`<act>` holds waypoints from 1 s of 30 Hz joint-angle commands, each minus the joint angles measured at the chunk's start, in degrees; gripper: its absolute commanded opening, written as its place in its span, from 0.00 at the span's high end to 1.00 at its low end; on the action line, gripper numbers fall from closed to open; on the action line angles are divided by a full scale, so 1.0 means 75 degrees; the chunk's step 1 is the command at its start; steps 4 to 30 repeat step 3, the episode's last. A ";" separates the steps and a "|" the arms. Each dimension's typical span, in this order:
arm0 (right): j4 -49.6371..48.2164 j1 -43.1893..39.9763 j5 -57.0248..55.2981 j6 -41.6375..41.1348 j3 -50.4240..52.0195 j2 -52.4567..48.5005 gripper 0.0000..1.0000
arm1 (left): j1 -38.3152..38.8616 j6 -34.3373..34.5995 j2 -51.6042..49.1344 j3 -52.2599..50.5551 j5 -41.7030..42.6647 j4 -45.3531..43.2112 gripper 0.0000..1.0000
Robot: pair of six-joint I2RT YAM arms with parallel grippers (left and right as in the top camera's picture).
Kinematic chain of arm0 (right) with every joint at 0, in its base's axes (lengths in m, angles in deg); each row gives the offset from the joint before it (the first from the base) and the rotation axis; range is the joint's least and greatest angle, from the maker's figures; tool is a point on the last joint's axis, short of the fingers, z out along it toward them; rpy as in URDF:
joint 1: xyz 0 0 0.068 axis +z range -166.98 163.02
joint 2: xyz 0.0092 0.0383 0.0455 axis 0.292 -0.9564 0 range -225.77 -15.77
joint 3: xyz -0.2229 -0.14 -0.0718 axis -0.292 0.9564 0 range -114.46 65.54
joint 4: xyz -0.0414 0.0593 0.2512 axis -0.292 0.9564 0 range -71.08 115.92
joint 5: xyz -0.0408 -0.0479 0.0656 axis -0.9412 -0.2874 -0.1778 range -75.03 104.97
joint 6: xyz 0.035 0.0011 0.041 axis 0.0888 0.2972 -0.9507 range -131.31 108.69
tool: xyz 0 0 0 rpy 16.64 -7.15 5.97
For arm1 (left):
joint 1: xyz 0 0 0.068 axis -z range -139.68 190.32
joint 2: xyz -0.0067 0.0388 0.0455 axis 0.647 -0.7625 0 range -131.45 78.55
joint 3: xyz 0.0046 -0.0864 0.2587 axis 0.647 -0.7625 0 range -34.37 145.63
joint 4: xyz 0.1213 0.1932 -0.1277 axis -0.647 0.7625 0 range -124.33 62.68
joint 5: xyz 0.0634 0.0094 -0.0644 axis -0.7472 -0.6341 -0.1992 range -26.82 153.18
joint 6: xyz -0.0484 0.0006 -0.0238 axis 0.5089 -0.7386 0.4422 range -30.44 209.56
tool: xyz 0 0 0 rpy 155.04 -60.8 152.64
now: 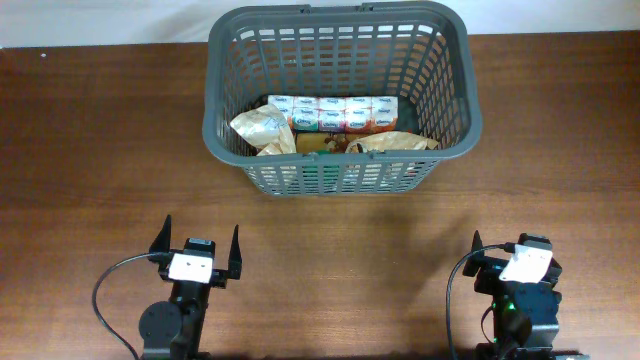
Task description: Pack container
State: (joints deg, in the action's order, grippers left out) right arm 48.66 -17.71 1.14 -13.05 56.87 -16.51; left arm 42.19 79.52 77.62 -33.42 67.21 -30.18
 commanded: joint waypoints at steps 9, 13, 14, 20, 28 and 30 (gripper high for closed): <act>0.0000 -0.0055 -0.0012 -0.0090 0.0055 0.0070 0.01 | 0.0029 -0.0096 0.0085 -0.0055 -0.0055 0.0020 0.01; 0.0000 -0.0055 -0.0012 -0.0090 0.0055 0.0070 0.01 | 0.0029 -0.0096 0.0085 -0.0055 -0.0055 0.0020 0.01; 0.0000 -0.0055 -0.0012 -0.0090 0.0055 0.0070 0.01 | 0.0029 -0.0096 0.0085 -0.0055 -0.0055 0.0020 0.01; 0.0000 -0.0055 -0.0012 -0.0090 0.0055 0.0070 0.01 | 0.0029 -0.0096 0.0085 -0.0055 -0.0055 0.0020 0.01; 0.0000 -0.0055 -0.0012 -0.0090 0.0055 0.0070 0.01 | 0.0029 -0.0096 0.0085 -0.0055 -0.0055 0.0020 0.01; 0.0000 -0.0055 -0.0012 -0.0090 0.0055 0.0070 0.01 | 0.0029 -0.0096 0.0085 -0.0055 -0.0055 0.0020 0.01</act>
